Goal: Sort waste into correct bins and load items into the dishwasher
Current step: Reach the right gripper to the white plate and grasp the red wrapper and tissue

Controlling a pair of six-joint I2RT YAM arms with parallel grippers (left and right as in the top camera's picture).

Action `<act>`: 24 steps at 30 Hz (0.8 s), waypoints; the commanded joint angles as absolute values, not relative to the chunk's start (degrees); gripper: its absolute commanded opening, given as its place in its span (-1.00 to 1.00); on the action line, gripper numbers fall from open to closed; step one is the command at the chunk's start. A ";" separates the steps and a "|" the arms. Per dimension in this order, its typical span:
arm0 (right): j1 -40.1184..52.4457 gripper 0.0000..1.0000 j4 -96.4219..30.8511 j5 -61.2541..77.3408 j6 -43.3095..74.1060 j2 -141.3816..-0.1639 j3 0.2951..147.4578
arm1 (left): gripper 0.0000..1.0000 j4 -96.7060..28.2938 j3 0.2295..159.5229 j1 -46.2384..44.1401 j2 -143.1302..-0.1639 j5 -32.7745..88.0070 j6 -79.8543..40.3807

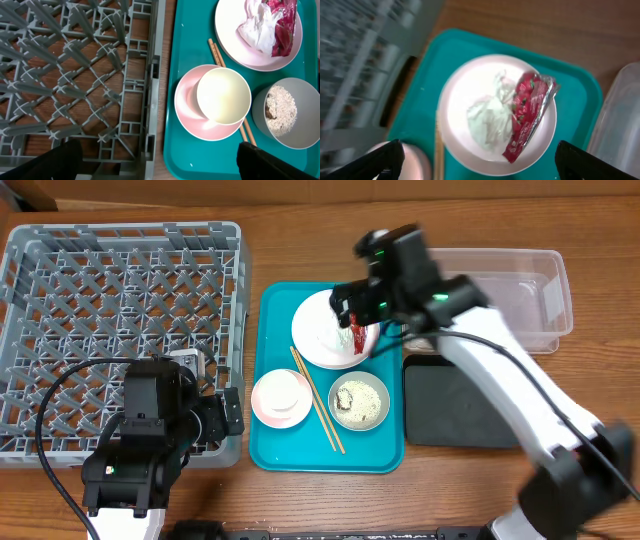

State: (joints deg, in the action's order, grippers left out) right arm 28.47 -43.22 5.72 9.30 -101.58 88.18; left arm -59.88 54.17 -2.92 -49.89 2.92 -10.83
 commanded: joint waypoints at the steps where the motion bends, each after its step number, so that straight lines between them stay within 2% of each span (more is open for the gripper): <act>1: 29.71 0.97 -41.80 -1.87 11.88 -107.98 89.32 | 1.00 -59.57 55.61 -3.11 -49.78 2.76 -11.84; 9: 30.00 0.98 -39.46 2.85 15.29 -117.91 89.32 | 1.00 -59.57 55.61 -3.11 -49.78 2.76 -11.84; 10: 30.17 0.89 -39.46 3.53 15.33 -119.68 89.32 | 0.99 -59.55 55.61 -3.11 -49.78 2.76 -11.84; 12: 30.30 0.84 -39.77 3.55 15.33 -120.86 89.32 | 0.99 -59.57 55.61 -3.14 -49.78 2.76 -11.84; 14: 30.33 0.60 -40.14 3.55 15.33 -121.32 89.32 | 1.00 -59.57 55.61 -3.14 -49.78 2.76 -11.84; 15: 30.30 0.39 -40.23 3.51 15.81 -121.32 89.32 | 1.00 -59.57 55.61 -3.11 -49.78 2.76 -11.84; 16: 30.30 0.15 -40.21 3.51 16.43 -121.32 89.32 | 0.99 -59.55 55.61 -3.14 -49.78 2.76 -11.81; 17: 30.30 -0.42 -40.36 3.53 16.86 -121.19 89.36 | 1.00 -59.55 55.61 -3.11 -49.80 2.76 -11.84; 19: 30.30 -0.78 -40.99 3.57 18.13 -120.95 89.47 | 1.00 -59.57 55.61 -3.14 -49.80 2.76 -11.84; 20: 30.28 -0.92 -41.82 3.75 18.13 -120.77 89.80 | 1.00 -59.59 55.61 -3.14 -49.78 2.79 -11.84; 24: 29.95 -0.92 -46.72 3.68 18.28 -118.78 93.19 | 1.00 -59.57 55.61 -3.11 -49.78 2.76 -11.84</act>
